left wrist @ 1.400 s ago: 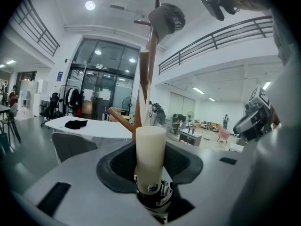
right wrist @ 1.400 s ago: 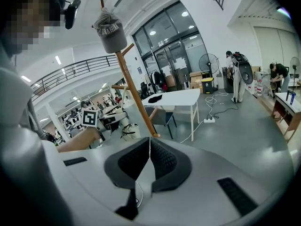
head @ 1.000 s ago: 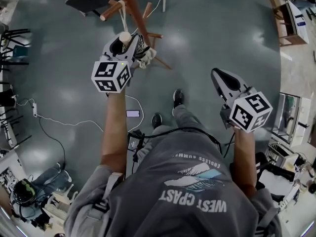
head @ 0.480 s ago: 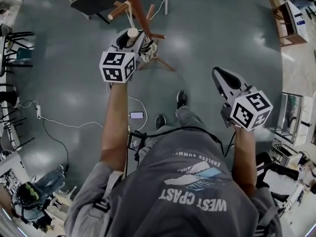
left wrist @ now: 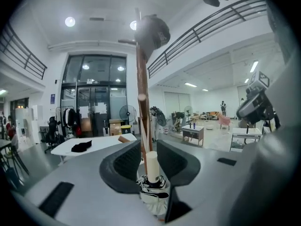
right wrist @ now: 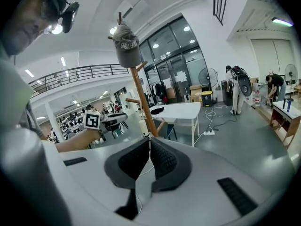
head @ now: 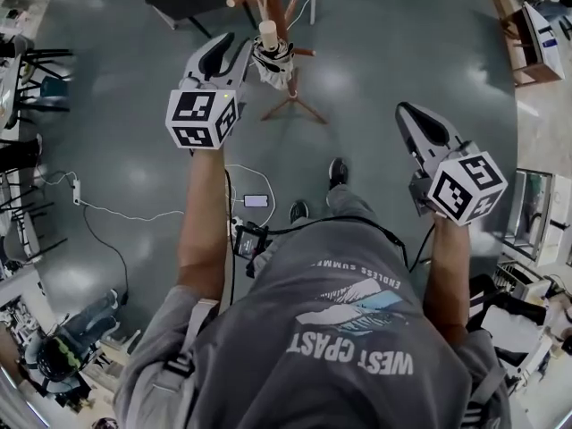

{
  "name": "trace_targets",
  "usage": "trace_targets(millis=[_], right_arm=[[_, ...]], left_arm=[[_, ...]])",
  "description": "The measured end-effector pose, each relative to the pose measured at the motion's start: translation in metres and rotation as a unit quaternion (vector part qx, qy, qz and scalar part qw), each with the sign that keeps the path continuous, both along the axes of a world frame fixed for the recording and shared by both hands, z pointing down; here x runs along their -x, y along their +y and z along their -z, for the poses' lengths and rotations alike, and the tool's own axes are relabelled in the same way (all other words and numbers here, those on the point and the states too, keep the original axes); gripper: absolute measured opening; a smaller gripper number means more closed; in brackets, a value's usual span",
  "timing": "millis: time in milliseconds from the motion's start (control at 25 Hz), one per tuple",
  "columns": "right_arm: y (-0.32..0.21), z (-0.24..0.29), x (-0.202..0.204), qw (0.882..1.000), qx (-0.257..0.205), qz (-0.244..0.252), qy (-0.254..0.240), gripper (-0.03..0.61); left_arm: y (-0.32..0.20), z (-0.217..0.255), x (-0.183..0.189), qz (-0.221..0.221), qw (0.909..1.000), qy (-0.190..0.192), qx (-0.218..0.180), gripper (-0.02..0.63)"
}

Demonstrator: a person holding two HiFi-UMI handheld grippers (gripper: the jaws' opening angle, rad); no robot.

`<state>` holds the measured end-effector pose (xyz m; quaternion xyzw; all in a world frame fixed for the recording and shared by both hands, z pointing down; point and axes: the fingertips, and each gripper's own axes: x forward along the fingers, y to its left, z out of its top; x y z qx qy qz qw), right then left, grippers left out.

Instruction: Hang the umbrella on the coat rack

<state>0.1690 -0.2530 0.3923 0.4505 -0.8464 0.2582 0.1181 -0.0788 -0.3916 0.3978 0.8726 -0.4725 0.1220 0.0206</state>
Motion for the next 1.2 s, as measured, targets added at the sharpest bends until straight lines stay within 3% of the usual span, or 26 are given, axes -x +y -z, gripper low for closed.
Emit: trace_targets(millis=[200,560,920,1040,1200], right_arm=[[0.002,0.033,0.015,0.999,-0.052,0.012,0.0,0.029],[0.014,0.126,0.055,0.984,-0.17,0.05,-0.012,0.029],[0.047,0.176,0.084,0.967,-0.245,0.065,-0.006,0.028],[0.063,0.177,0.089,0.965,-0.253,0.071,0.019,0.026],[0.076,0.175,0.089,0.965,-0.25,0.072,0.016,0.026]], left_arm=[[0.037,0.054,0.03,0.011,0.9982,-0.008,-0.058,0.056],[0.115,0.135,0.065,-0.001,0.9911,-0.026,-0.131,0.038],[0.192,0.167,0.092,-0.003,0.9856,-0.049,-0.162,0.038],[0.215,0.168,0.101,0.003,0.9852,-0.052,-0.164,0.039],[0.228,0.162,0.103,0.007,0.987,-0.045,-0.154,0.038]])
